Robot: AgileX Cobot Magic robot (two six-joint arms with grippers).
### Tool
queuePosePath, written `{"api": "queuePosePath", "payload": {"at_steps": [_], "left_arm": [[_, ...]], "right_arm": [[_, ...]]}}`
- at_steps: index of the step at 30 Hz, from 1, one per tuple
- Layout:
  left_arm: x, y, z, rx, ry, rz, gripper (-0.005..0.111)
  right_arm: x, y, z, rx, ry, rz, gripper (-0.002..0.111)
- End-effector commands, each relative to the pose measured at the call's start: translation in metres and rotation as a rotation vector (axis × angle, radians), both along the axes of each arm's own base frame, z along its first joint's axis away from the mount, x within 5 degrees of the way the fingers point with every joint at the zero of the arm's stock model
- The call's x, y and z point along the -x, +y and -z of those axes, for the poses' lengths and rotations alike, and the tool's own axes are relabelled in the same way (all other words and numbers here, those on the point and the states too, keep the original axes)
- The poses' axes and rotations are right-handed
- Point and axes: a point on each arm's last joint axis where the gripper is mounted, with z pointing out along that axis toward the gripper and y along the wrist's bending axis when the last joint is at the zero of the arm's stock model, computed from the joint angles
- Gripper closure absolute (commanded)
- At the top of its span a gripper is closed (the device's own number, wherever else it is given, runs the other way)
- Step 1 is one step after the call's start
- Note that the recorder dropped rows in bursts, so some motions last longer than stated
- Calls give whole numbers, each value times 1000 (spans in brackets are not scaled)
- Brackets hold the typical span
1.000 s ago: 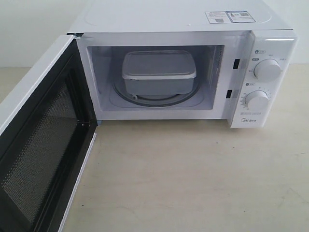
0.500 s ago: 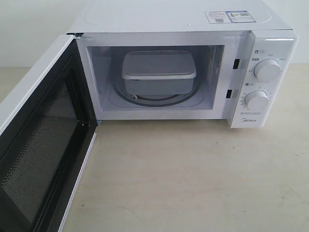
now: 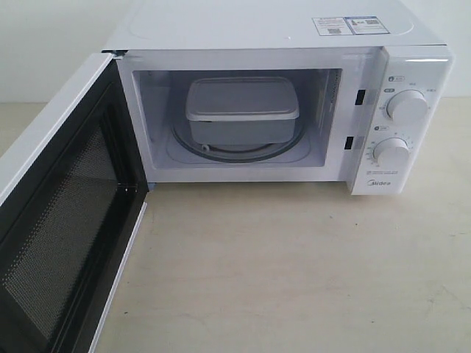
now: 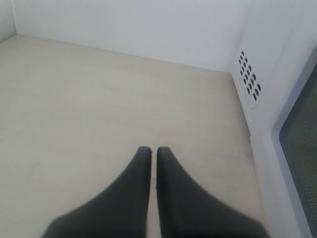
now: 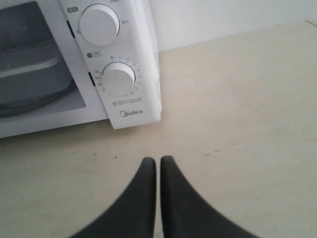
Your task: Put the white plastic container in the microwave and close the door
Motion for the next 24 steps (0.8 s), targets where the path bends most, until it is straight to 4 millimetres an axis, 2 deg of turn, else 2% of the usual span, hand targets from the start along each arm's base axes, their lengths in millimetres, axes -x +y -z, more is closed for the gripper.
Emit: {"api": "queuePosePath", "payload": {"at_steps": [1, 24], "left_arm": [[0, 0, 1, 8, -3, -3, 102], [0, 0, 1, 8, -3, -3, 102]], "right_arm": [[0, -1, 0, 41, -4, 0, 108], [1, -1, 3, 32, 38, 1, 108]]}}
